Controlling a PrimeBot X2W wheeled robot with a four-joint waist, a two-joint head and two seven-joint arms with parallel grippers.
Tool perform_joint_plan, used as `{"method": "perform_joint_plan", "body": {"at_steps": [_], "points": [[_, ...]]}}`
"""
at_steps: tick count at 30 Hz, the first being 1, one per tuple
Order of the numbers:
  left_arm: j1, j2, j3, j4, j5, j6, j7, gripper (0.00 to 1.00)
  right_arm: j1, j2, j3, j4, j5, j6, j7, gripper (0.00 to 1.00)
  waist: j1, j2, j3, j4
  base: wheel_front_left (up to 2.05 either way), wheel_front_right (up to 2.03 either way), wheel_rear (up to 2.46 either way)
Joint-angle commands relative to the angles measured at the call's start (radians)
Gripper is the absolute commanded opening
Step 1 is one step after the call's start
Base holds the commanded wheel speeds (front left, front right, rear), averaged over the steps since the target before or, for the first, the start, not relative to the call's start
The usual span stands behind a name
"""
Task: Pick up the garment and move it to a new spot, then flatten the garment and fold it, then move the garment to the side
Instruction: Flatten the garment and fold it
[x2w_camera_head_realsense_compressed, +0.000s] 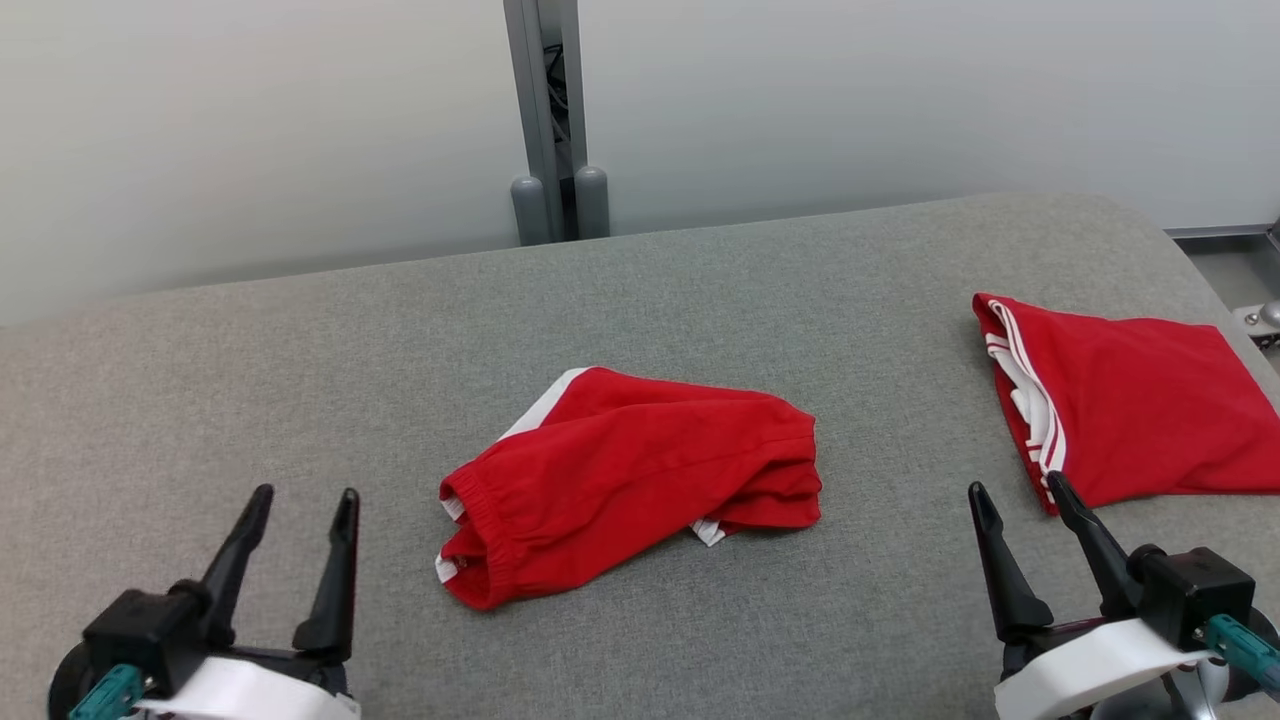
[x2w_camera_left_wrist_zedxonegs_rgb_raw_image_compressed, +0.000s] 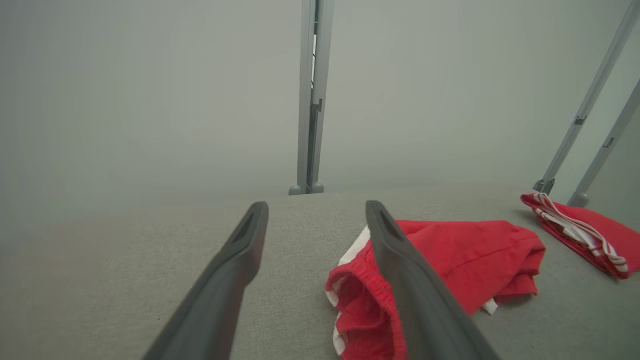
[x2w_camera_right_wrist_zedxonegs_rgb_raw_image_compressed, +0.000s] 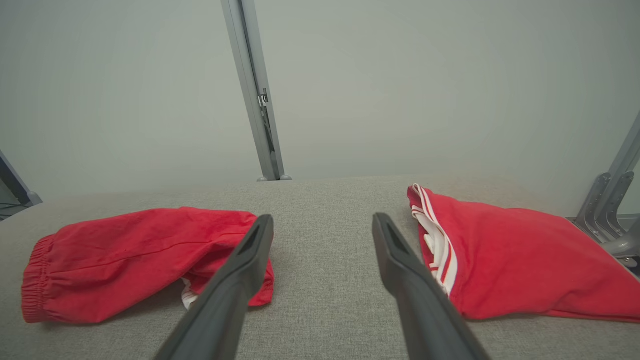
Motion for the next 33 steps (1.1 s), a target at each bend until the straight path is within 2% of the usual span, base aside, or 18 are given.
{"method": "perform_joint_plan", "body": {"at_steps": [1, 11, 19, 20, 21, 22, 27, 33], "points": [[-0.025, -0.006, -0.013, 0.003, -0.001, -0.01, 0.012, 1.0, -0.01, -0.005, 0.0, -0.005, 0.004, 0.0, 0.0, 1.0, 0.0, -0.0001, 0.007, -0.002, 0.0, 0.0, 0.0], [-0.123, -0.043, -0.124, 0.136, -0.048, -0.092, 0.121, 1.0, -0.046, -0.005, 0.039, 0.004, 0.013, 0.0, -0.01, 1.0, 0.0, -0.0001, 0.085, -0.058, 0.0, 0.0, 0.0], [-0.19, -0.058, -0.147, 0.289, -0.091, -0.139, 0.169, 1.0, -0.079, -0.005, 0.051, 0.025, 0.024, 0.0, -0.026, 1.0, 0.0, -0.0001, 0.136, -0.112, 0.0, 0.0, 0.0], [-0.198, -0.057, -0.146, 0.297, -0.093, -0.143, 0.166, 0.7, -0.082, -0.005, 0.051, 0.026, 0.024, 0.0, -0.029, 1.0, 0.0, -0.0001, 0.14, -0.116, 0.0, 0.0, 0.0], [-0.206, -0.057, -0.143, 0.301, -0.096, -0.148, 0.161, 0.17, -0.083, -0.005, 0.049, 0.028, 0.024, 0.0, -0.031, 1.0, 0.0, -0.0001, 0.143, -0.119, 0.0, 0.0, 0.0], [-0.208, -0.057, -0.14, 0.302, -0.101, -0.15, 0.157, 0.0, -0.082, -0.005, 0.046, 0.03, 0.024, 0.0, -0.032, 1.0, 0.0, -0.0001, 0.143, -0.12, 0.0, 0.0, 0.0], [-0.203, -0.04, -0.137, 0.235, -0.108, -0.158, 0.164, 0.0, -0.075, -0.006, 0.024, 0.034, 0.026, 0.0, -0.041, 1.0, 0.0, -0.0001, 0.146, -0.112, 0.0, 0.0, 0.0], [-0.174, -0.006, -0.162, 0.032, -0.116, -0.156, 0.243, 0.0, -0.085, -0.005, -0.004, 0.036, 0.024, 0.0, -0.042, 1.0, 0.0, -0.0001, 0.141, -0.077, 0.0, 0.0, 0.0]]}}
